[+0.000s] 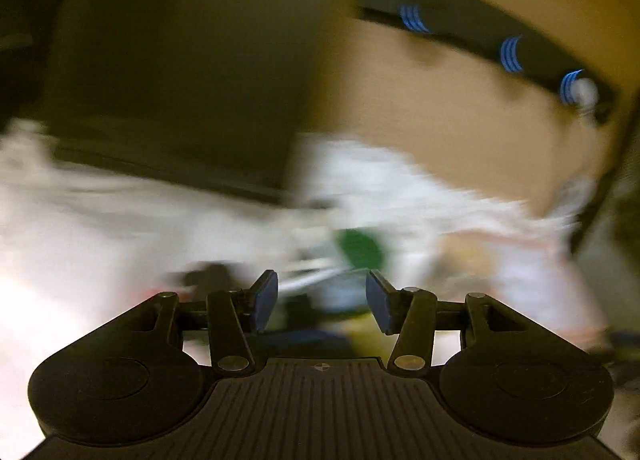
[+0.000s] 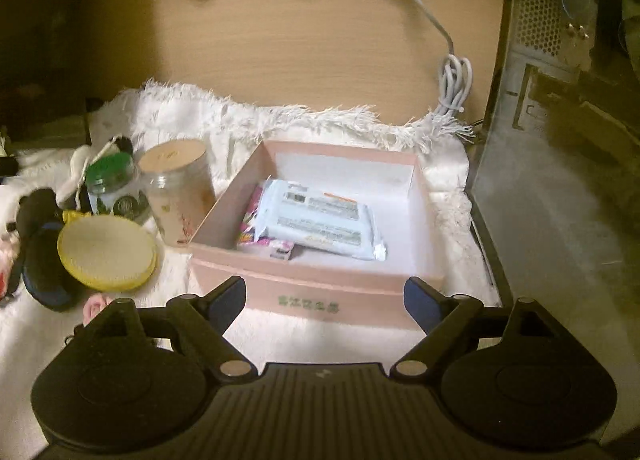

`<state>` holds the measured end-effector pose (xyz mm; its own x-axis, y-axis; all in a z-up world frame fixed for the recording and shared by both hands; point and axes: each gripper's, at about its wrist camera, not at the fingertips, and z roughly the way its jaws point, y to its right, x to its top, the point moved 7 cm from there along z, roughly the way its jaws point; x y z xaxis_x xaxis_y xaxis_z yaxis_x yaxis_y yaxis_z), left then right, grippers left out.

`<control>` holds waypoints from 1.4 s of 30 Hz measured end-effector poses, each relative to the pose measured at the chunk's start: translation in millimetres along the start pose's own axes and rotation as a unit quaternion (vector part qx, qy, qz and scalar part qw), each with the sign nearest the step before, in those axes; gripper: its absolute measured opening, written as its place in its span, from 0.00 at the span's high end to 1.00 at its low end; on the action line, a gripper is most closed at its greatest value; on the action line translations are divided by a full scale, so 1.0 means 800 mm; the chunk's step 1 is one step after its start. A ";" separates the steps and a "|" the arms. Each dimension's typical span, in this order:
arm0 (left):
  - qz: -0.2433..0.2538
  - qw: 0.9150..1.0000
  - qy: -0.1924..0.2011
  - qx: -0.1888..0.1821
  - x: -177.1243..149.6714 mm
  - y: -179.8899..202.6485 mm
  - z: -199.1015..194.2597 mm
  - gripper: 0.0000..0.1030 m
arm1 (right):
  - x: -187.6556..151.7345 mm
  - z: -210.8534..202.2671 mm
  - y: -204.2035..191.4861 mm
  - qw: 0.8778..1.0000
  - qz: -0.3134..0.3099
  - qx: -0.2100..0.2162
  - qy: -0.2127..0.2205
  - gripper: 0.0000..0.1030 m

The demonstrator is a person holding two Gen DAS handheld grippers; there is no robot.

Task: Organize soft objects
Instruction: 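Grasp the red-and-white foam rocket with the left tool, then grasp the black plush toy with the right tool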

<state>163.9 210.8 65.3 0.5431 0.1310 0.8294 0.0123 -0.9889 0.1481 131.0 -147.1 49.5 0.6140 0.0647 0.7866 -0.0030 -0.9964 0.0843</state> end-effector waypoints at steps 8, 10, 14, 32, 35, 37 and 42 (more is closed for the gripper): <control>-0.078 0.993 -0.074 0.041 -0.060 -0.137 -0.014 0.48 | -0.023 0.009 -0.086 0.998 -0.018 0.035 -0.047 0.15; -0.085 0.992 -0.087 0.023 -0.069 -0.146 -0.005 0.48 | -0.025 0.004 -0.110 0.997 -0.039 0.040 -0.052 0.15; -0.078 0.990 -0.116 0.007 -0.080 -0.149 0.028 0.48 | -0.033 -0.005 -0.151 0.993 -0.094 0.031 -0.056 0.15; -0.103 0.993 -0.048 -0.045 -0.044 -0.203 -0.005 0.68 | 0.042 -0.011 -0.327 0.971 -0.217 0.103 -0.014 0.15; -0.109 0.993 -0.023 -0.031 -0.022 -0.231 -0.026 0.68 | 0.062 0.007 -0.381 0.963 -0.229 0.144 -0.012 0.15; -0.116 0.993 -0.016 -0.023 -0.015 -0.246 -0.035 0.68 | 0.076 0.031 -0.416 0.961 -0.226 0.159 -0.020 0.15; -0.143 0.989 -0.016 -0.012 -0.024 -0.271 -0.041 0.68 | 0.094 0.106 -0.475 0.967 -0.190 0.153 -0.066 0.15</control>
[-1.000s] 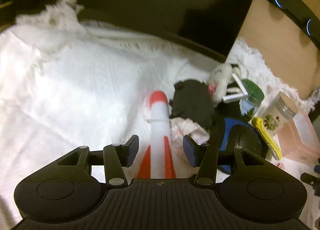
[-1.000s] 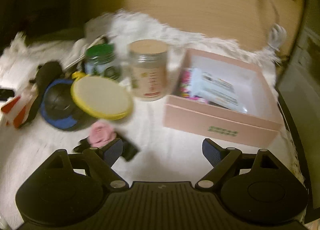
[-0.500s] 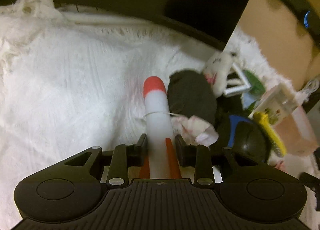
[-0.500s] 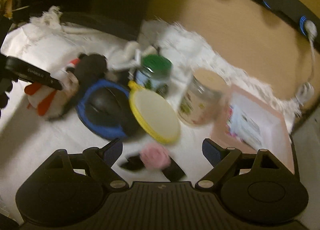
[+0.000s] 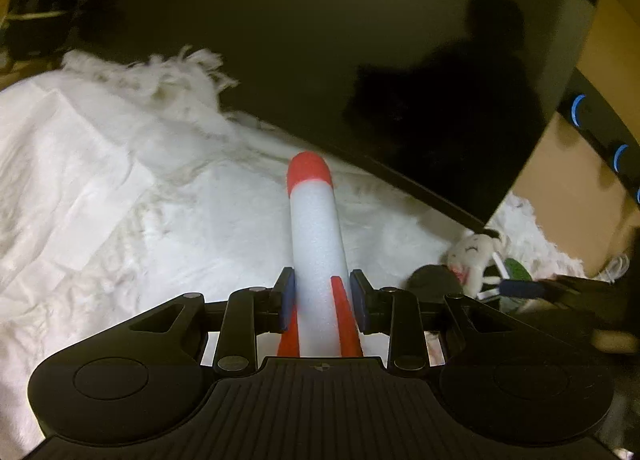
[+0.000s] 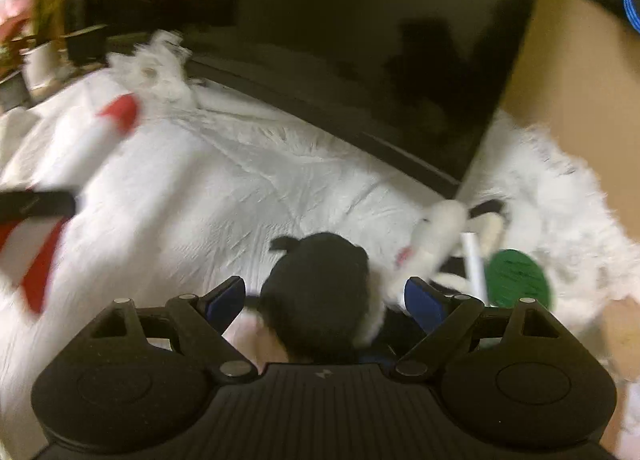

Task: Organize soft objects
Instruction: 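Grasp the black plush toy with the right tool, then carry the rocket and black plush into the pink box and release both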

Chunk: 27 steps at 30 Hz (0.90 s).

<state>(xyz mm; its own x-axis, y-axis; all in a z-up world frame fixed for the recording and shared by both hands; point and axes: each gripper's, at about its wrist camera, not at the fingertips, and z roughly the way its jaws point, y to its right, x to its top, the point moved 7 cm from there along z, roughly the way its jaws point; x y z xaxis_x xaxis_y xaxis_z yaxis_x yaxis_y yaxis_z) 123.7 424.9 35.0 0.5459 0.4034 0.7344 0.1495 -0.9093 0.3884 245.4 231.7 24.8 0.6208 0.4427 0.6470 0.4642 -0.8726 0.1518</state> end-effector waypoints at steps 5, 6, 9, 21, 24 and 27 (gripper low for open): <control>-0.009 1.000 -0.014 0.008 -0.008 -0.015 0.000 0.68 | 0.007 0.052 -0.009 0.999 0.013 -0.018 -0.042 0.15; -0.009 1.000 -0.015 0.008 -0.008 -0.014 0.002 0.68 | 0.007 0.051 -0.014 0.999 0.003 -0.013 -0.040 0.16; 0.000 1.000 -0.017 0.005 -0.002 -0.007 0.010 0.68 | 0.010 0.041 -0.026 0.998 -0.045 -0.004 -0.035 0.41; 0.067 0.996 0.012 -0.054 0.066 0.114 0.038 0.68 | 0.058 -0.107 0.071 0.995 0.041 0.021 0.087 0.47; 0.093 0.993 0.019 -0.076 0.077 0.162 0.040 0.68 | 0.067 -0.158 0.125 0.989 0.068 -0.004 0.131 0.47; 0.112 0.987 0.018 -0.110 0.077 0.218 0.043 0.68 | 0.063 -0.206 0.187 0.982 0.094 -0.032 0.162 0.47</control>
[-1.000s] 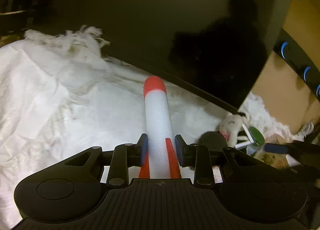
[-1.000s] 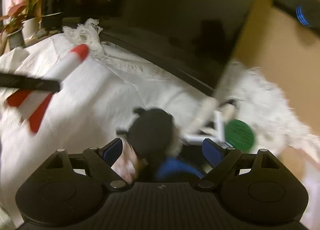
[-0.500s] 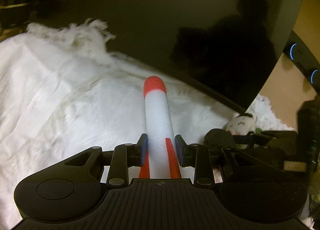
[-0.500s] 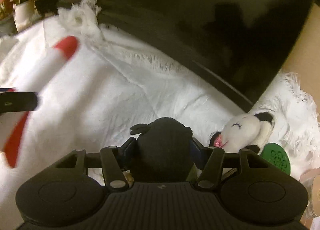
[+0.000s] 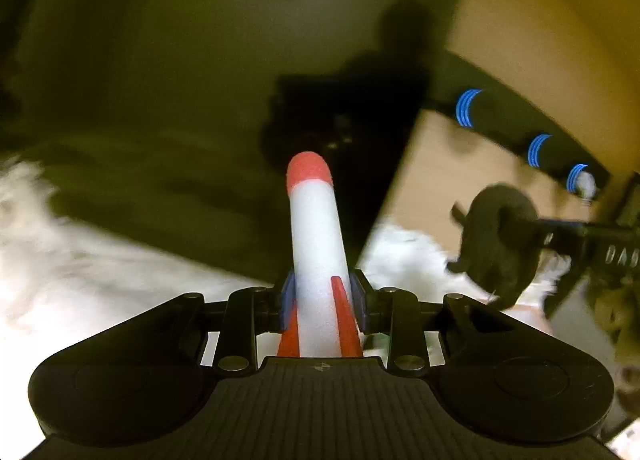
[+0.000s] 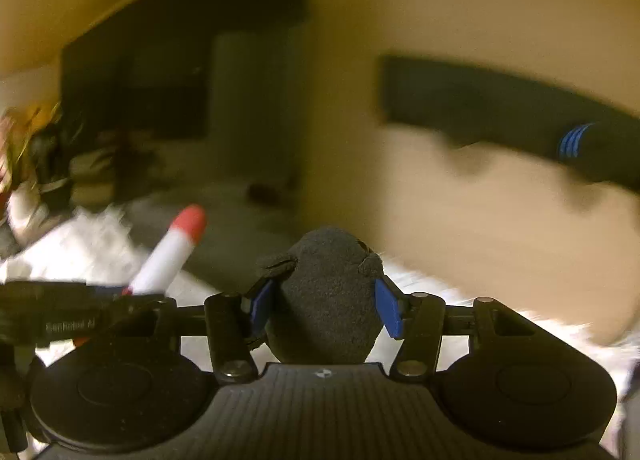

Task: Organize soft objects
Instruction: 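Carry the rocket and black plush into the pink box and release both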

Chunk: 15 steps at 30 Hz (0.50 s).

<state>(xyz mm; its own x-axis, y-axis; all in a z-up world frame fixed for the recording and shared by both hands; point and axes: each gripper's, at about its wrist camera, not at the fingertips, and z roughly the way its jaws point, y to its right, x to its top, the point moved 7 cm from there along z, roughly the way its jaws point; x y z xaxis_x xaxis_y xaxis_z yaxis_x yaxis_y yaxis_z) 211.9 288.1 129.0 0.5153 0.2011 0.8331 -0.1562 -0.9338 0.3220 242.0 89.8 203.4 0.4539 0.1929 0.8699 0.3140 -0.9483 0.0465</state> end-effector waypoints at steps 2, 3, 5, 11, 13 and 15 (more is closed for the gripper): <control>0.008 1.000 -0.006 -0.025 0.002 0.036 0.012 0.68 | 0.008 -0.026 0.046 0.999 0.013 -0.025 0.015 0.47; 0.014 0.999 -0.011 -0.040 0.001 0.058 0.019 0.68 | 0.010 -0.037 0.068 0.999 0.019 -0.038 0.021 0.47; 0.025 0.997 -0.026 -0.073 -0.005 0.106 0.037 0.68 | 0.010 -0.061 0.115 0.997 0.028 -0.069 0.031 0.47; 0.059 0.983 -0.071 -0.158 -0.040 0.243 0.100 0.68 | -0.006 -0.117 0.238 0.987 0.059 -0.146 0.039 0.47; 0.057 0.979 -0.089 -0.174 -0.057 0.278 0.126 0.68 | -0.020 -0.125 0.268 0.984 0.071 -0.162 0.035 0.47; 0.046 0.975 -0.109 -0.191 -0.074 0.307 0.152 0.67 | -0.036 -0.126 0.289 0.982 0.082 -0.167 0.028 0.47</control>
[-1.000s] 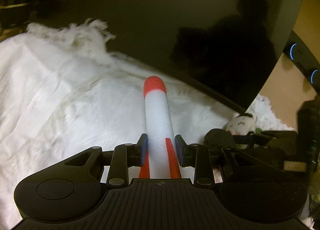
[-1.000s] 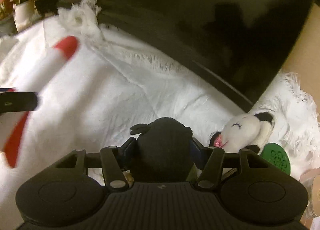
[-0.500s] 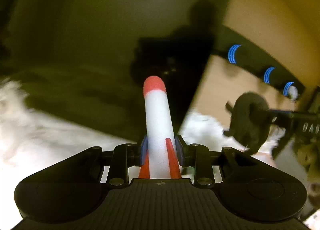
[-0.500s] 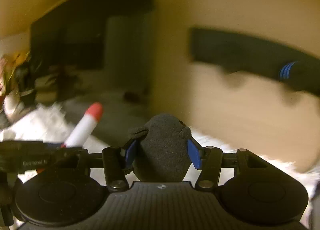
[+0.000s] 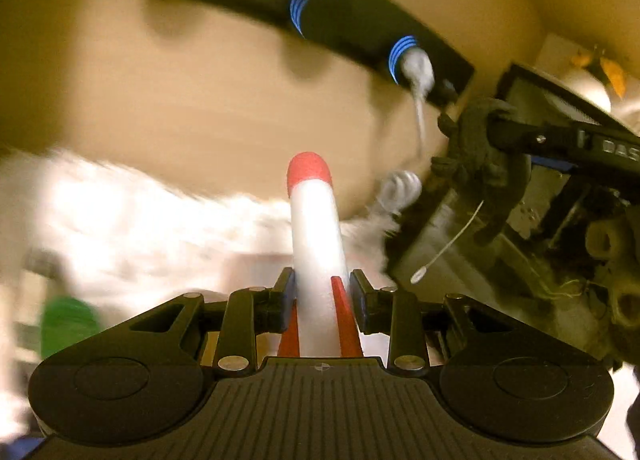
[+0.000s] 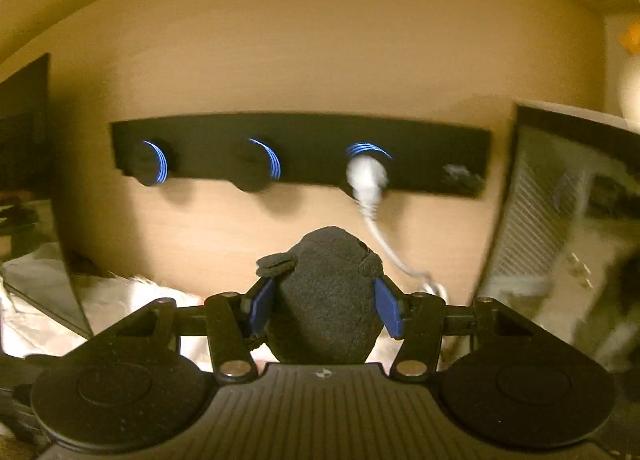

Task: Organize soft objects
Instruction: 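Carry the rocket and black plush into the pink box and release both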

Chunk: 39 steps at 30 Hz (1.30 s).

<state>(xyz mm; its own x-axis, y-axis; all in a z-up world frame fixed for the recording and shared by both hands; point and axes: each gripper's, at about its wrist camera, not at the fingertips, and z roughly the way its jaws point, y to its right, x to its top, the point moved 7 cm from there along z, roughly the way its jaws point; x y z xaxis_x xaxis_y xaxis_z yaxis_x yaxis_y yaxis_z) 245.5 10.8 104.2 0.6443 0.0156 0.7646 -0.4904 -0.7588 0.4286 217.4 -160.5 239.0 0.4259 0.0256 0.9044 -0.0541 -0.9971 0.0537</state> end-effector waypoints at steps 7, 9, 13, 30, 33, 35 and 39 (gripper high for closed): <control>-0.031 0.997 -0.071 0.027 -0.053 0.013 0.142 0.67 | -0.057 0.032 0.052 0.998 0.024 -0.016 -0.050 0.47; -0.071 0.996 -0.054 0.025 -0.054 0.005 0.149 0.67 | -0.069 0.040 0.060 0.997 0.036 -0.010 -0.063 0.47; -0.099 0.995 -0.012 0.003 -0.041 0.004 0.115 0.67 | -0.091 0.056 0.061 0.995 0.047 0.006 -0.086 0.47; -0.059 0.982 -0.060 0.170 -0.169 -0.083 -0.110 0.67 | -0.192 0.229 0.046 0.973 0.105 -0.003 -0.205 0.47; -0.086 0.973 -0.066 0.206 -0.196 -0.120 -0.148 0.67 | -0.189 0.234 0.044 0.971 0.109 -0.015 -0.214 0.47; -0.112 0.966 -0.062 0.226 -0.207 -0.145 -0.172 0.67 | -0.187 0.241 0.040 0.971 0.095 -0.033 -0.219 0.45; -0.130 0.959 -0.035 0.250 -0.201 -0.180 -0.205 0.67 | -0.179 0.234 0.032 0.966 0.101 -0.042 -0.235 0.38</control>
<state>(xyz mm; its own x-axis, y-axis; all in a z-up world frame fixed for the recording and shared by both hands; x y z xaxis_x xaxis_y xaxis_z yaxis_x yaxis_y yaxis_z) 115.9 224.4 -1.5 0.7531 0.2167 0.6211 0.0243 -0.9527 0.3029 323.9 -202.7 31.5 0.7609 -0.2235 0.6091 -0.2435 -0.9685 -0.0512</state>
